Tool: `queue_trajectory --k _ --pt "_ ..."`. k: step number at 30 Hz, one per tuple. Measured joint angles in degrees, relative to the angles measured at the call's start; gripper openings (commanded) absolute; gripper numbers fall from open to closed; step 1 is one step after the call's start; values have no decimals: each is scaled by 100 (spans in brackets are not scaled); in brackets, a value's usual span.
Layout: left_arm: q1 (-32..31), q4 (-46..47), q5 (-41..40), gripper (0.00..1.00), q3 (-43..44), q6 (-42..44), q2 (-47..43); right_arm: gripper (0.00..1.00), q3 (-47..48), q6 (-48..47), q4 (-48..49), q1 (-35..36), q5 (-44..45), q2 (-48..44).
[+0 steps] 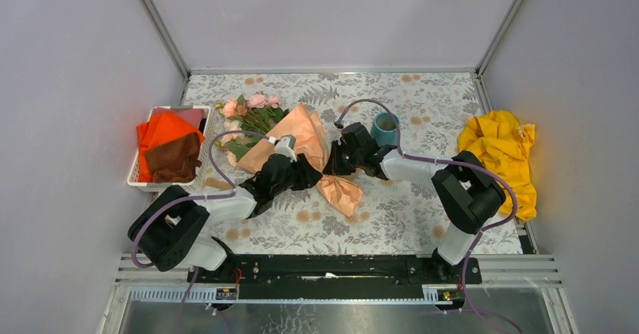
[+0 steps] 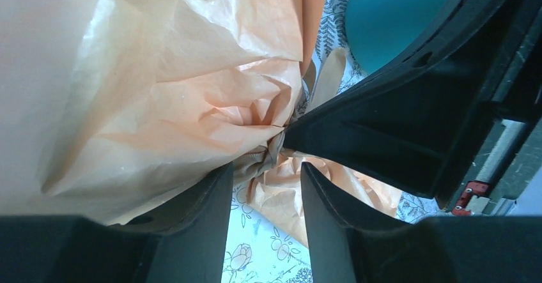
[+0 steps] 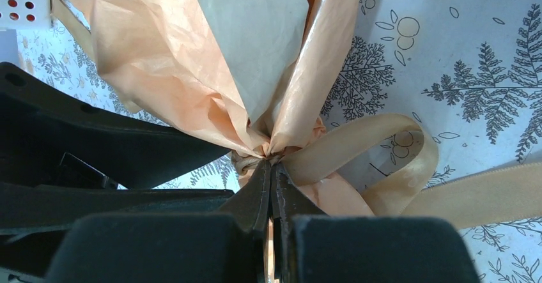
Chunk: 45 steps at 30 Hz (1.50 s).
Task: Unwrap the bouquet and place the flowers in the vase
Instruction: Untie the ribbon from the wrapping paper.
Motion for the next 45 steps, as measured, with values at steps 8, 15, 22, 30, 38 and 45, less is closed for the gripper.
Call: queue_trajectory --k 8,15,22,30,38,45 --pt "0 9 48 34 4 -7 120 0 -31 0 15 4 -7 -33" --pt "0 17 195 31 111 -35 114 0 -76 2 59 4 -11 -39" --pt "-2 -46 208 30 120 -87 -120 0 -105 2 101 4 -15 -39" --pt "-90 -817 -293 32 229 -85 -511 0 -107 2 105 4 -15 -39" --pt "-107 -896 -332 29 262 -72 -614 0 -116 2 120 4 -20 -39" --pt "-258 -841 -197 28 282 -96 -109 0 -129 2 120 4 -17 -39"
